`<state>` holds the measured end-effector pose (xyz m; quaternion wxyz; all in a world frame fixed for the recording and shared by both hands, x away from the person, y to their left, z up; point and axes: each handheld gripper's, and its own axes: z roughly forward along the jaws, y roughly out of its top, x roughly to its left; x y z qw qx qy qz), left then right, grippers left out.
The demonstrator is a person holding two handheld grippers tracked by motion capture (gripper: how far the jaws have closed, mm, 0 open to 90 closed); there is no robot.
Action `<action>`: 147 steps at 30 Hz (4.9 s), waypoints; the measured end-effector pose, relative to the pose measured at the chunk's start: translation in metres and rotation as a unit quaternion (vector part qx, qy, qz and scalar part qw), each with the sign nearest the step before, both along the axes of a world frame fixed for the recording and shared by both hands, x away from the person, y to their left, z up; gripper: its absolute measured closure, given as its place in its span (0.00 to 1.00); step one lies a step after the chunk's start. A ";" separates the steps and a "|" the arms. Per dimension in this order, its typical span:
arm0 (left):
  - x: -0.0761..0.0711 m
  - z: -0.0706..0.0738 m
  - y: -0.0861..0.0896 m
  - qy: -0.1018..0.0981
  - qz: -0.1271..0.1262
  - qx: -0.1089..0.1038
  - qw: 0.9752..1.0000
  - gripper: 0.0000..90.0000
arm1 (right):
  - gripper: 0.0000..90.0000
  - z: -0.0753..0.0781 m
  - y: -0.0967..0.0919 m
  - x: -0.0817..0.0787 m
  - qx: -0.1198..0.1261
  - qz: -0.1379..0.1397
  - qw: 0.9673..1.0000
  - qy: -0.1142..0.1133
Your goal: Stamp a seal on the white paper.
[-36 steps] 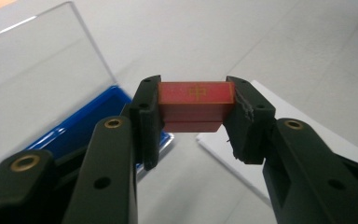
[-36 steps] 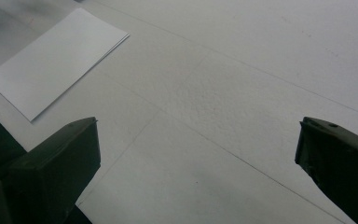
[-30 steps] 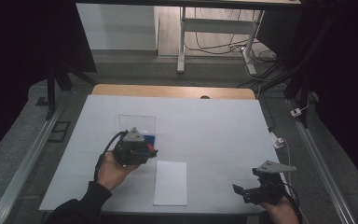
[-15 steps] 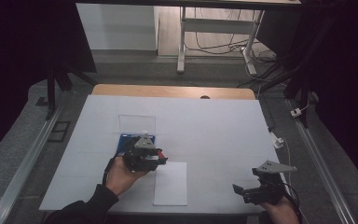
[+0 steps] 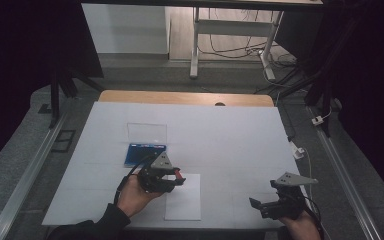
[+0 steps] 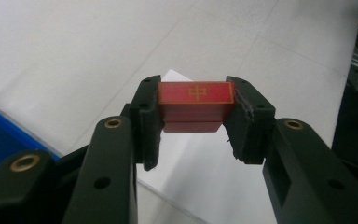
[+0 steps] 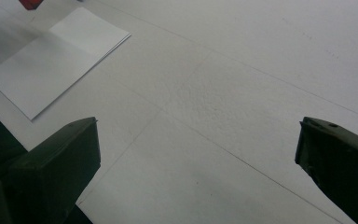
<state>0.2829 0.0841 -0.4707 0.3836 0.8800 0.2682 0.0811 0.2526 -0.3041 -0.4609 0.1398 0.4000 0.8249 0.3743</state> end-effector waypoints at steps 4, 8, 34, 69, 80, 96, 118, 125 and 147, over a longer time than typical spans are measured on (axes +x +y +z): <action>-0.002 -0.003 -0.004 0.001 -0.005 0.004 1.000 0.65 | 0.00 0.000 0.000 -0.001 -0.001 -0.001 1.000 -0.002; -0.001 -0.008 -0.007 0.007 -0.007 0.008 1.000 0.65 | 0.00 0.000 0.000 0.000 0.000 0.000 1.000 -0.001; 0.005 -0.038 -0.020 0.024 -0.016 0.045 0.999 0.65 | 0.00 0.000 0.000 -0.001 -0.002 -0.001 1.000 -0.001; 0.000 -0.048 -0.018 0.012 -0.009 0.031 0.999 0.65 | 0.00 0.000 0.001 0.000 -0.007 -0.002 1.000 0.001; 0.002 -0.048 -0.018 0.020 -0.012 0.029 0.999 0.65 | 0.00 0.000 0.002 0.000 -0.011 0.000 1.000 0.000; 0.004 -0.043 -0.022 0.026 -0.013 0.047 0.998 0.65 | 0.00 0.000 0.001 0.000 -0.008 -0.001 1.000 0.001; 0.003 -0.021 -0.013 0.025 -0.012 0.009 1.000 0.65 | 0.00 0.000 0.000 0.000 -0.002 -0.001 1.000 0.000; 0.004 -0.014 -0.008 0.020 -0.003 0.006 1.000 0.65 | 0.00 0.000 0.000 0.000 -0.001 -0.002 1.000 0.001; 0.011 0.000 0.021 -0.001 0.041 -0.006 0.999 0.65 | 0.00 0.000 -0.001 0.000 0.006 -0.004 1.000 0.003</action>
